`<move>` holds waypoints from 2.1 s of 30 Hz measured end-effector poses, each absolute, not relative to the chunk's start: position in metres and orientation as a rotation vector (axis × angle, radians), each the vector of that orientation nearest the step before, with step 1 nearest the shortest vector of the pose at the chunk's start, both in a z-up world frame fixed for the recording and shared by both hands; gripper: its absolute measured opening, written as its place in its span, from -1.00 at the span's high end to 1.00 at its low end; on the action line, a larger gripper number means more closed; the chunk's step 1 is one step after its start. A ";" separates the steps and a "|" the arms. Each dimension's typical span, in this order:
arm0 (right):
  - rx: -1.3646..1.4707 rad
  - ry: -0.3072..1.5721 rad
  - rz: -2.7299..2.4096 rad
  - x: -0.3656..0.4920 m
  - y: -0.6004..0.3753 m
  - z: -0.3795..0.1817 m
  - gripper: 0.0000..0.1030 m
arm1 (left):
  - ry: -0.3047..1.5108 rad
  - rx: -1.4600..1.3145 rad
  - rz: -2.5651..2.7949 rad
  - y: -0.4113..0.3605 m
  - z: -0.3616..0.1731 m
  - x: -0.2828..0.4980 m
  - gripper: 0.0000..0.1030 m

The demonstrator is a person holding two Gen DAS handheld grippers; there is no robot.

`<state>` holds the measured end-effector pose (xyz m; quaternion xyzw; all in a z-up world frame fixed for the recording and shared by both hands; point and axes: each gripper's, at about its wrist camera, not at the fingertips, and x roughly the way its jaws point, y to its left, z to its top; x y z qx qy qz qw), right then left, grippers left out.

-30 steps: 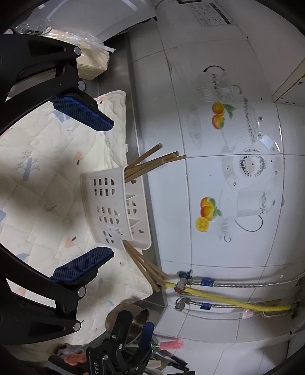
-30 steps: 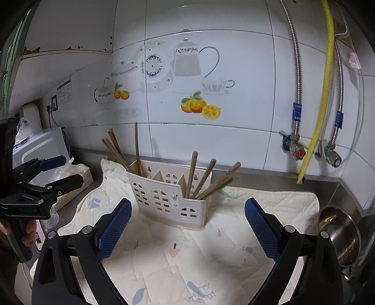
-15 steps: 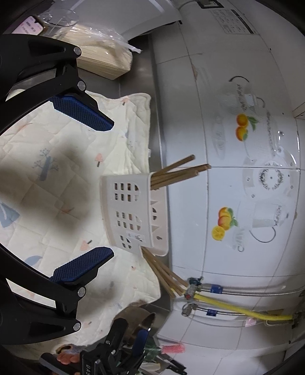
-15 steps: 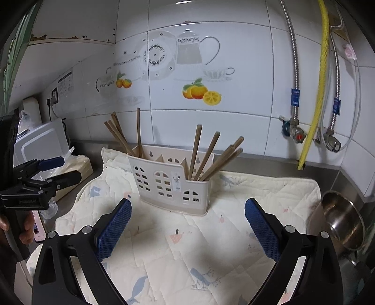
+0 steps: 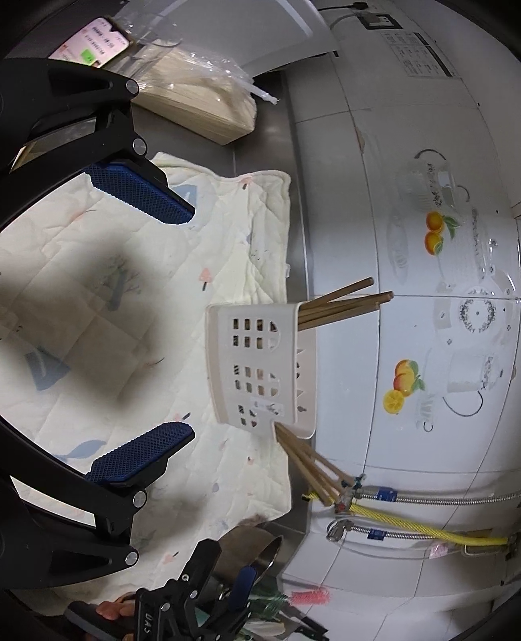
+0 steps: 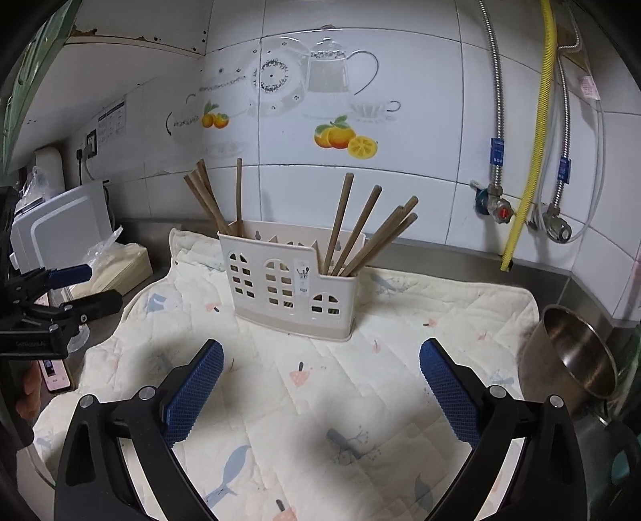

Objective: Organize utensils

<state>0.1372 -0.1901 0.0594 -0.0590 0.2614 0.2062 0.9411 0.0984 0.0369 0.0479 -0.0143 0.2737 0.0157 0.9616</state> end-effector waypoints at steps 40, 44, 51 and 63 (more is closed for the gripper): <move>-0.062 0.563 0.391 0.113 -0.198 0.043 -0.86 | 0.589 -0.027 0.026 0.026 0.028 0.074 -0.90; -0.062 0.565 0.393 0.112 -0.198 0.043 -0.86 | 0.591 -0.028 0.026 0.026 0.027 0.074 -0.90; -0.061 0.566 0.394 0.110 -0.197 0.041 -0.86 | 0.587 -0.029 0.016 0.026 0.026 0.074 -0.90; -0.054 0.573 0.392 0.111 -0.198 0.038 -0.86 | 0.586 -0.036 0.030 0.030 0.025 0.073 -0.90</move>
